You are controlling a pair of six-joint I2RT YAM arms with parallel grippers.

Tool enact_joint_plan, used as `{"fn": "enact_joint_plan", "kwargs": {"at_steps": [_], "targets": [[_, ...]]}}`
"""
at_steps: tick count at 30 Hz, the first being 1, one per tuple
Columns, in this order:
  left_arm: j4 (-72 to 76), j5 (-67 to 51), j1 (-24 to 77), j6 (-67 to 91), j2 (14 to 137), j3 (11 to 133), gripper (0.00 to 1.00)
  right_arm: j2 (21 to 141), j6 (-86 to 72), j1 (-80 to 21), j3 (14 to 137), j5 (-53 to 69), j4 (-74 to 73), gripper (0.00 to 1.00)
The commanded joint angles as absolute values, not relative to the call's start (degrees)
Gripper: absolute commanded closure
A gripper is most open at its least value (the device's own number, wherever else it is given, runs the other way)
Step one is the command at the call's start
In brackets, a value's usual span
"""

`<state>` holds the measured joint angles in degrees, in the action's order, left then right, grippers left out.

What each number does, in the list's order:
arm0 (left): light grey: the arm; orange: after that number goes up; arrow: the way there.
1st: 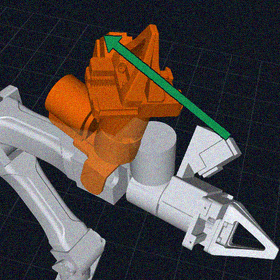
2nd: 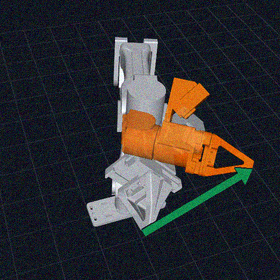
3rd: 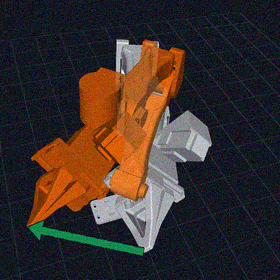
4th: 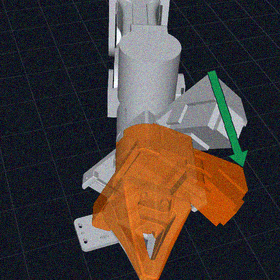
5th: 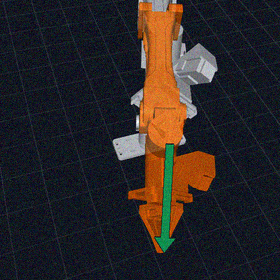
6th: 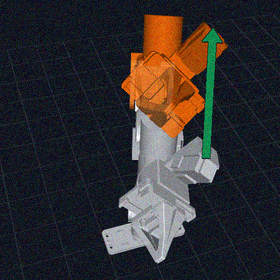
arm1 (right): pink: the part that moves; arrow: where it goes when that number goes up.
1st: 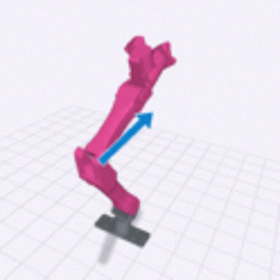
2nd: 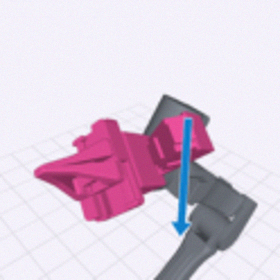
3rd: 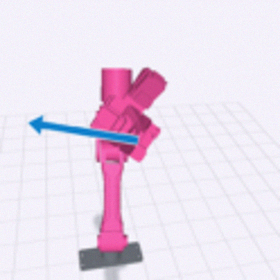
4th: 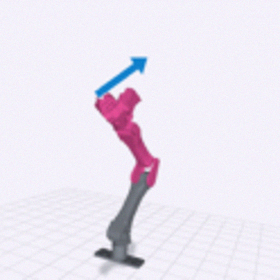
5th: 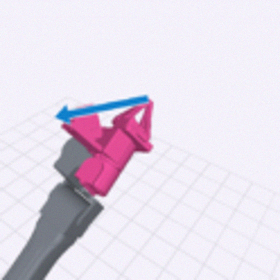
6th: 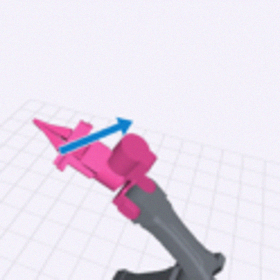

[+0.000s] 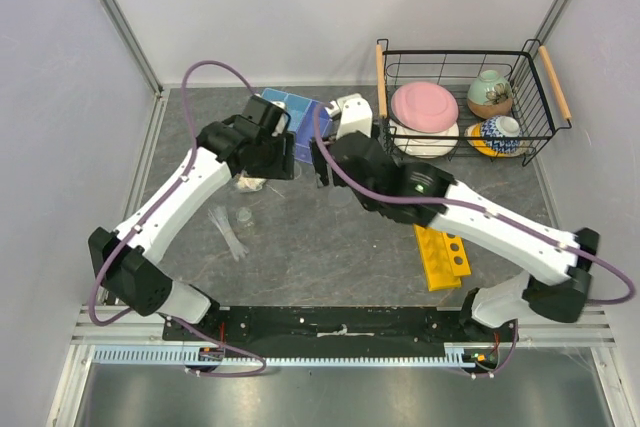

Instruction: Organize the chemistry lab equipment

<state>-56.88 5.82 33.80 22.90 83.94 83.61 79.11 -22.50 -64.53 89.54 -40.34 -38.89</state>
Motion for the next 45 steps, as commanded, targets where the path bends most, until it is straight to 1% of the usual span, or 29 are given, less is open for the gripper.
{"fn": "enact_joint_plan", "kwargs": {"at_steps": [1, 5, 10, 17, 21, 24, 27, 34, 41, 45], "targets": [[-55.0, 4.5, 25.8, 23.1, 84.8, 88.3, 0.32, 84.5, -23.5, -56.4, 90.3, -32.5, -28.6, 0.15], [-53.9, 5.4, 23.5, 20.8, 92.1, 95.4, 0.32, 86.2, -23.7, -53.9, 88.6, -30.8, -25.2, 0.15], [-52.8, 6.1, 22.7, 20.0, 101.7, 105.6, 0.32, 84.0, -22.8, -53.3, 84.3, -30.7, -23.9, 0.14], [-54.1, 5.0, 18.8, 19.8, 118.7, 121.6, 0.32, 75.9, -23.8, -53.2, 76.1, -28.4, -23.3, 0.14], [-54.5, 3.0, 15.8, 19.7, 125.6, 131.3, 0.32, 71.8, -24.5, -53.1, 70.2, -26.5, -21.9, 0.14], [-54.3, 1.5, 14.0, 19.4, 130.1, 136.1, 0.32, 70.1, -24.3, -53.1, 68.4, -25.1, -21.8, 0.14], [-53.5, 1.1, 13.2, 18.6, 132.8, 138.6, 0.31, 69.3, -23.7, -53.1, 67.8, -24.1, -21.4, 0.14], [-51.5, 0.7, 13.1, 17.1, 137.5, 138.2, 0.31, 70.8, -21.9, -53.1, 68.5, -23.3, -21.1, 0.14], [-49.4, -1.4, 13.1, 14.4, 138.2, 131.8, 0.32, 72.5, -22.1, -53.1, 67.6, -22.0, -19.8, 0.14], [-48.9, -0.5, 13.1, 13.5, 137.9, 128.6, 0.32, 72.7, -22.7, -53.1, 67.2, -21.3, -19.4, 0.14]]}}
